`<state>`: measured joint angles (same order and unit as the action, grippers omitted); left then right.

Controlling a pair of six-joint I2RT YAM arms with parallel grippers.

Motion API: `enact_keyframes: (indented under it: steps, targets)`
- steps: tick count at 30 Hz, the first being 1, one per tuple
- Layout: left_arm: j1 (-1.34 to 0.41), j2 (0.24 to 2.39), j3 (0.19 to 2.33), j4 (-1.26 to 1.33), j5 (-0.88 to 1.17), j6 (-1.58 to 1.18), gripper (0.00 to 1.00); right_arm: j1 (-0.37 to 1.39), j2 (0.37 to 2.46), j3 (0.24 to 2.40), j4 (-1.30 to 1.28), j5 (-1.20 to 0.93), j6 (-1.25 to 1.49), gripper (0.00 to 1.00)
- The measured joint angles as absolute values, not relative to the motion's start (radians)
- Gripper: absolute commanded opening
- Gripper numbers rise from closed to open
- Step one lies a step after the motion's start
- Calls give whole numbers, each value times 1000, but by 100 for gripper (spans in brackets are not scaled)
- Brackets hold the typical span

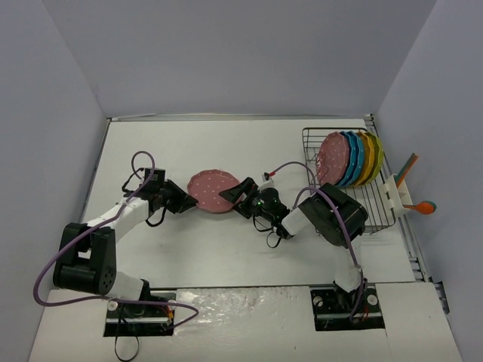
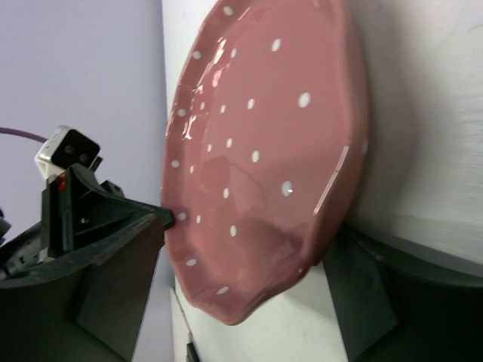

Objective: Load the plates into the dish rack

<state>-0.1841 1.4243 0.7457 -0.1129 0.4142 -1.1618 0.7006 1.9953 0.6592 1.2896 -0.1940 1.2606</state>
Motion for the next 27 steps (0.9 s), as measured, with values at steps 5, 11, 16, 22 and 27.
enact_keyframes:
  steps: [5,11,16,22,27]
  targets:
    - [-184,1413,726,-98,419,-1163,0,699,2009,659,1288,-186,1262,51]
    - [-184,1408,679,-80,440,-1162,0,693,2016,645,1262,-178,1259,19]
    - [-184,1398,638,-83,453,-1152,0,693,2017,636,1285,-180,1279,2]
    - [-187,1362,611,-80,456,-1138,21,695,1999,609,1280,-188,1266,0]
    - [-190,1306,607,-99,459,-1101,52,690,1934,591,1233,-172,1182,0]
